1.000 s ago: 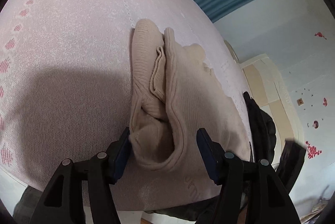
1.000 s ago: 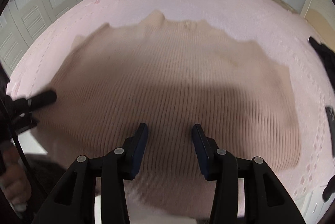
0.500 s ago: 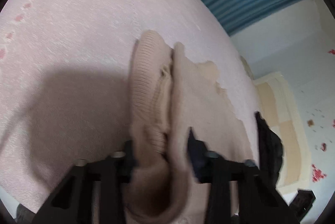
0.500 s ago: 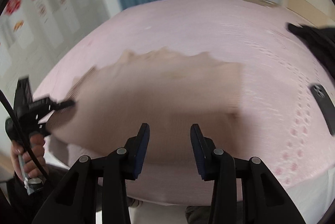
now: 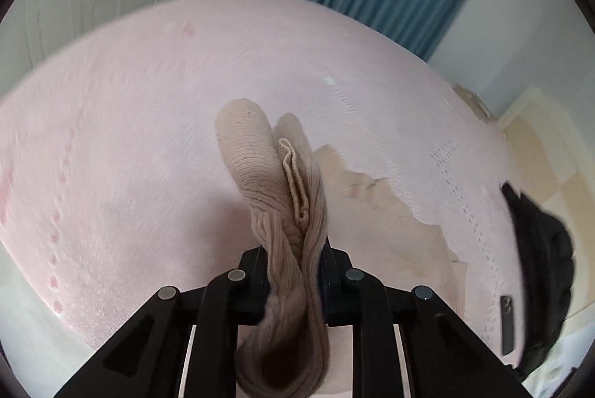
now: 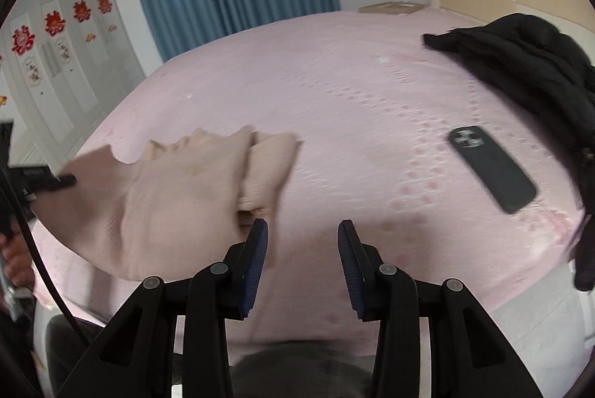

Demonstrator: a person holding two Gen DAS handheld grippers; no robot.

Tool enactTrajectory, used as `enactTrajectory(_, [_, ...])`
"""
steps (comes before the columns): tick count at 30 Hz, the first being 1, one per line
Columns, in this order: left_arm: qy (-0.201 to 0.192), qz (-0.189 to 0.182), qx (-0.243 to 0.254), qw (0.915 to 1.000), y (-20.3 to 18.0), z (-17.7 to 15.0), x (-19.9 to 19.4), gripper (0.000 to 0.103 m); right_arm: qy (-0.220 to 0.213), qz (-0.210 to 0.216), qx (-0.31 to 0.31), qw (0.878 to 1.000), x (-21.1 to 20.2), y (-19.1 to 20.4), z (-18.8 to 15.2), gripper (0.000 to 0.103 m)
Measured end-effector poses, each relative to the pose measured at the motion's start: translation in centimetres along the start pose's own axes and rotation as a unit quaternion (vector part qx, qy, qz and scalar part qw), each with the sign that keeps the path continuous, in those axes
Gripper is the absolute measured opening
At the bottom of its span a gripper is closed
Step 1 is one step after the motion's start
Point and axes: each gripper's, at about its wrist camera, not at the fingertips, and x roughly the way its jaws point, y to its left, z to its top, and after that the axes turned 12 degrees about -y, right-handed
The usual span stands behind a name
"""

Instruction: Fold small clothes

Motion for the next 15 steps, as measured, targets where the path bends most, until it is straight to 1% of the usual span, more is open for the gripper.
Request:
enactTrajectory(1, [-0.005,0.002,0.018,0.9998,-1.4,0.1,-0.4,0.018,-0.001,-0.003,0.001,1.000,-0.3,-0.5,0.0,0.040])
enactTrajectory(2, [-0.011,0.002,0.043,0.9990,-3.7,0.0,-0.9,0.018,-0.004,-0.009,0.004,1.000,-0.8,-1.4,0.1,0.040])
enactTrajectory(4, [-0.014,-0.006,0.072,0.9973,-6.4,-0.2,-1.5,0.018,-0.009,-0.022,0.012,1.000,-1.8,-3.1,0.1,0.040])
enactTrajectory(5, [-0.012,-0.013,0.086,0.9961,-8.4,-0.7,-1.6,0.018,-0.012,-0.030,0.018,0.999,-2.5,-4.2,0.2,0.040])
enactTrajectory(8, [0.001,-0.031,0.099,0.9946,-12.0,-2.3,-0.8,0.018,-0.018,-0.053,0.042,0.998,-4.0,-7.4,0.5,0.040])
enactTrajectory(10, [0.017,-0.042,0.113,0.9925,-14.3,-4.5,0.1,0.018,-0.023,-0.062,0.061,0.996,-5.0,-9.3,0.5,0.040])
enactTrajectory(12, [0.043,-0.052,0.130,0.9892,-16.1,-6.9,1.5,0.018,-0.029,-0.073,0.074,0.994,-6.3,-11.0,0.4,0.040])
enactTrajectory(13, [0.063,-0.059,0.133,0.9873,-16.5,-8.1,2.2,0.018,-0.029,-0.077,0.075,0.994,-6.5,-11.3,0.3,0.040])
enactTrajectory(15, [0.100,-0.071,0.121,0.9850,-16.3,-9.9,3.5,0.018,-0.029,-0.094,0.072,0.992,-7.3,-12.3,0.3,0.040])
